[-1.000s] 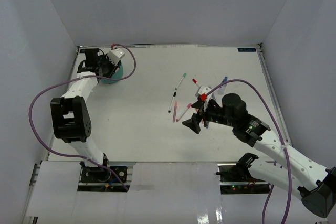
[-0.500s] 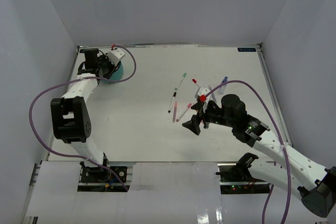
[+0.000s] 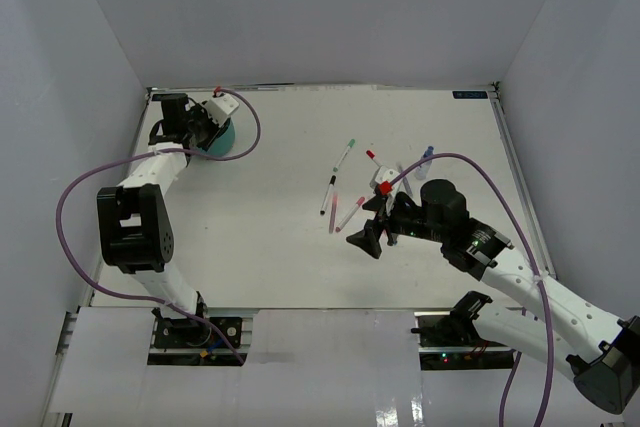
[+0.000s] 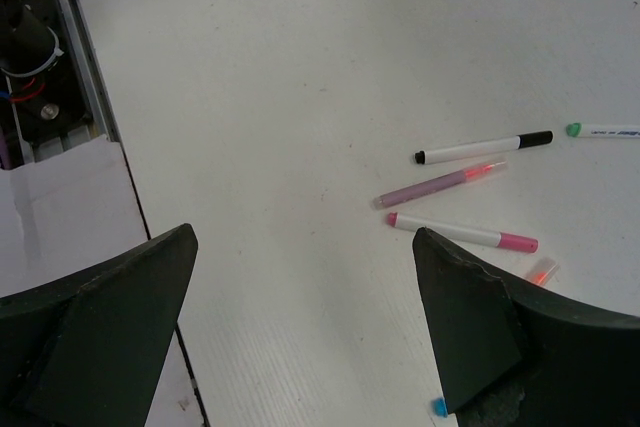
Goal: Sort the stationery into containers
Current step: Place the stapler in the storage box.
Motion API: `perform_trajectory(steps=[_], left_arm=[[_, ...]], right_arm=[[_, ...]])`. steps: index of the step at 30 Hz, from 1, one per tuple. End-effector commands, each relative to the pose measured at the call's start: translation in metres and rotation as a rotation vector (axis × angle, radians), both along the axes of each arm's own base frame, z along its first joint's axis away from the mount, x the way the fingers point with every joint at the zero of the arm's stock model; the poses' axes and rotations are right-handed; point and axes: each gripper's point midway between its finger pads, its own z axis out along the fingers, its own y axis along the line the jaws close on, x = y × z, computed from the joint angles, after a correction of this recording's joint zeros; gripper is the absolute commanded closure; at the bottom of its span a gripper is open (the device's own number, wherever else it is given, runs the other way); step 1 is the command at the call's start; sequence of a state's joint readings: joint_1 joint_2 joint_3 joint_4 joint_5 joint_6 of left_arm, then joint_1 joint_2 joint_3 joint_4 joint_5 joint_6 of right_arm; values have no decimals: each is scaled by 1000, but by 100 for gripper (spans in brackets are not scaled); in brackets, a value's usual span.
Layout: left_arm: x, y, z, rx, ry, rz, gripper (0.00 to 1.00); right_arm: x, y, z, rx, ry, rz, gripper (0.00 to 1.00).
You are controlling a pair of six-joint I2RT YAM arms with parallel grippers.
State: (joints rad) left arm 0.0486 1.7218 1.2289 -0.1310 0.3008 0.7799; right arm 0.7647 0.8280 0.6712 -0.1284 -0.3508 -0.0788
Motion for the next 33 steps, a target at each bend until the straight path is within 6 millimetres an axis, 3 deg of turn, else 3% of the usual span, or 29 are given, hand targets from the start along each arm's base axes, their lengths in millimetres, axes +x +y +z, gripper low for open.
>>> perform_trajectory(steps=[1, 10, 24, 33], left_arm=[[-2, -2, 30, 10, -81, -34, 70], [-2, -1, 17, 18, -57, -36, 65], [-2, 0, 13, 25, -62, -36, 56], [-4, 2, 10, 35, -65, -23, 40]], right_arm=[[0, 4, 6, 23, -15, 21, 5], [-2, 5, 4, 20, -8, 33, 5], [-4, 6, 3, 22, -5, 44, 5], [-5, 6, 3, 23, -2, 51, 5]])
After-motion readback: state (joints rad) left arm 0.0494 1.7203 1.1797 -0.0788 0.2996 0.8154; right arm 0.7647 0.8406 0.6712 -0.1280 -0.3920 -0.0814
